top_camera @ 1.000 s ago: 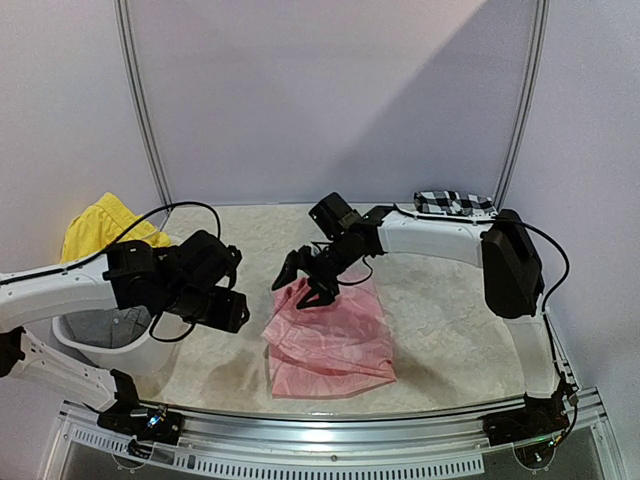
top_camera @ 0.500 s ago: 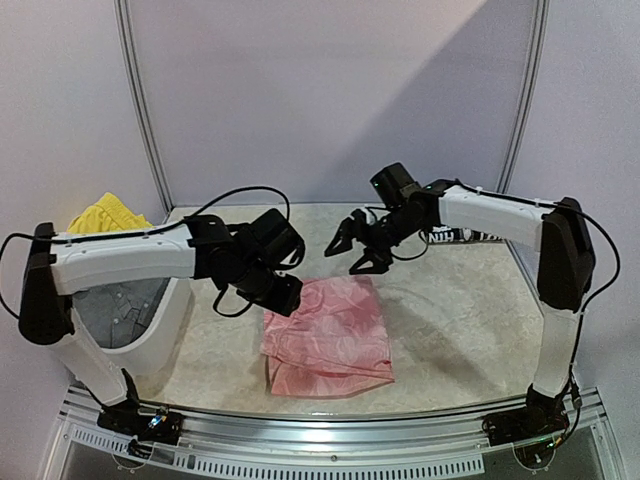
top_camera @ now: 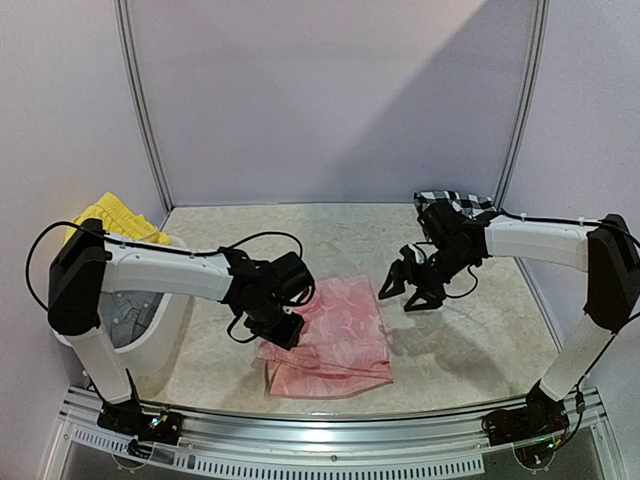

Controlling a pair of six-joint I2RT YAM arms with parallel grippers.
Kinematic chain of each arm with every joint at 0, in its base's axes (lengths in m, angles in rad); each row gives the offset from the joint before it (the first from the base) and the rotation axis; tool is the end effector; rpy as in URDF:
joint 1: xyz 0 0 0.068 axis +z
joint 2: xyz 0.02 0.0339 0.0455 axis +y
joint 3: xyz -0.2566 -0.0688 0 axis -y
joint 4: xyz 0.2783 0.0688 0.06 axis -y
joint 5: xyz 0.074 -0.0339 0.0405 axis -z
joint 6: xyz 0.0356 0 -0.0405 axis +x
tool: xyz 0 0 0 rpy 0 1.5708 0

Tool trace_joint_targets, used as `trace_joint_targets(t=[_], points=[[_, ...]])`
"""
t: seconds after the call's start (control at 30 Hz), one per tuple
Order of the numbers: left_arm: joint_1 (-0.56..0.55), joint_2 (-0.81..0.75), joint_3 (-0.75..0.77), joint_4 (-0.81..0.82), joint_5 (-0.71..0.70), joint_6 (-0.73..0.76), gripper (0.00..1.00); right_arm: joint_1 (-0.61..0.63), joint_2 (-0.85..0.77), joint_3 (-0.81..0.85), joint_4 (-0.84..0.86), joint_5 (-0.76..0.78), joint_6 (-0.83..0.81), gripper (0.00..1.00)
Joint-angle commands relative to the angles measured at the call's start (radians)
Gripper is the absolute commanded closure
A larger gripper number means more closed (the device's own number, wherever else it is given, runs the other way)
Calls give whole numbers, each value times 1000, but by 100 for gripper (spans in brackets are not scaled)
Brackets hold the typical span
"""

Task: Fold and stack the mixed laundry pile
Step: Pick up the square-folded shorts from the center of the board.

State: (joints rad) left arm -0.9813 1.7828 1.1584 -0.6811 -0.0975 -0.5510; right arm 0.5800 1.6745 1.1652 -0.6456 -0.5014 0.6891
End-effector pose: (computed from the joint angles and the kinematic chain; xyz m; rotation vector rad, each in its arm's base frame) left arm 0.2050 -0.3003 0.1447 0.5963 2.8164 -0.1651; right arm 0.2928 0.2123 0.1892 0.0017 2.9500 0.9760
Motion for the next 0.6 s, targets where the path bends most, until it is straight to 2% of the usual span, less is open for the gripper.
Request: trace_joint_targets(t=[0.0,0.1,0.2,0.37,0.47,0.57], points=[[13,-3,-37,16,8,4,51,-6,-86,-112,5,32,-50,21],[-19,-3,47,-69,-84,47,50,-7,-140,-178,16,60,-47,21],[-79,0,164,-163,-203,110,42,-6,-204,-226,32,122,-34,19],[-203,1,308,-197,-361,238,27,-7,-318,-295,64,233,-1,2],[-282,30,383,-203,-452,315,18,-8,-401,-335,82,273,18,1],[-344,99,464,-217,-461,383,17,-29,-455,-353,54,276,30,1]])
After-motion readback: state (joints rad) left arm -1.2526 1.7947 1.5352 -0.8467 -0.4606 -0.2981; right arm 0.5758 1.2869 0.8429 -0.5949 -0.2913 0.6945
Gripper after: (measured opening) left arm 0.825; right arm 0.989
